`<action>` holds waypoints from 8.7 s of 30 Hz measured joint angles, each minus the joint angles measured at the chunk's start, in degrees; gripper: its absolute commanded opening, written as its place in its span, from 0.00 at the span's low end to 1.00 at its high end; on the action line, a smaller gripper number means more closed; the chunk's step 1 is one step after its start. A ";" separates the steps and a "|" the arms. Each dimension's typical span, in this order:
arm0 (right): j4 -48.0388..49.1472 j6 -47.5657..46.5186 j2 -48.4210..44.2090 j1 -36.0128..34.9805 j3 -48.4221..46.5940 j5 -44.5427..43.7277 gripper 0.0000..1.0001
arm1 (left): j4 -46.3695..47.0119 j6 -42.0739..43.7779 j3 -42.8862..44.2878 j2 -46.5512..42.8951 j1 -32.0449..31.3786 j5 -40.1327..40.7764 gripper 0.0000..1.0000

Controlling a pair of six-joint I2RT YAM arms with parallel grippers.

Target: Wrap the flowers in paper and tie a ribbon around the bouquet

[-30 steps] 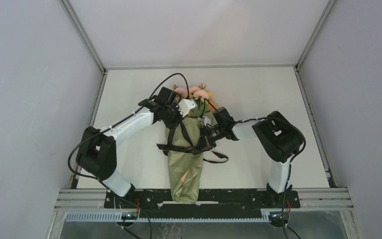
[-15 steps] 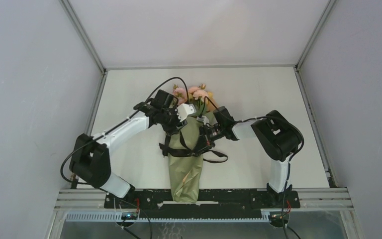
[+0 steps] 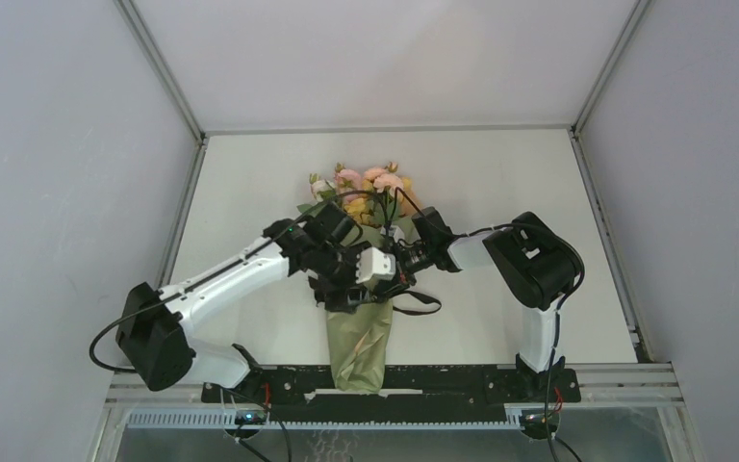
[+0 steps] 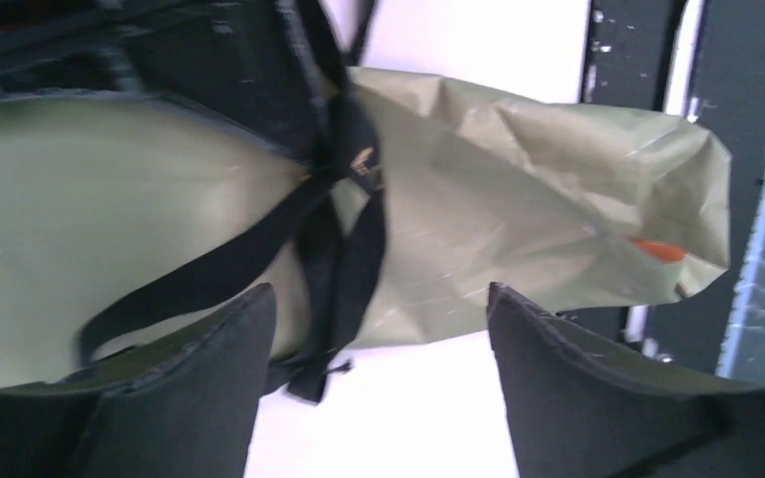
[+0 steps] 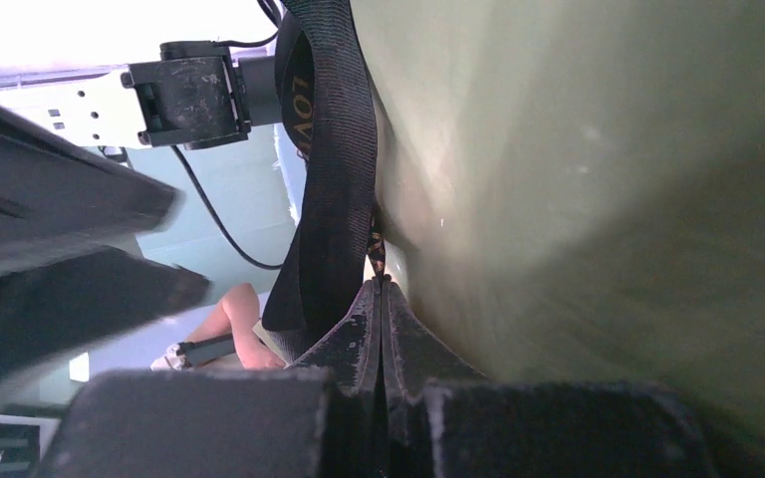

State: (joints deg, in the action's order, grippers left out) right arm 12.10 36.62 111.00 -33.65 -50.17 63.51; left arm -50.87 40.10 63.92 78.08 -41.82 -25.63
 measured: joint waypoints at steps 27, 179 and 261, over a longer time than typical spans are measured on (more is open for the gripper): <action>-0.13 0.07 0.02 -0.02 0.00 -0.42 0.00 | 16.46 0.26 -5.03 10.62 -4.55 0.94 0.00; 9.01 -30.03 -33.97 -11.17 17.11 -30.12 0.00 | 19.12 -3.21 -8.90 6.99 22.73 10.23 0.00; -5.33 -1.73 -69.29 77.37 43.78 -26.77 0.00 | 18.05 14.05 -14.95 0.59 67.67 20.59 0.46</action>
State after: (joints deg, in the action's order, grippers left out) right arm 6.76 34.89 41.71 43.72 -6.39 36.73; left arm -32.82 54.15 48.97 78.67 25.85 -5.04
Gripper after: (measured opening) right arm 0.006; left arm 0.173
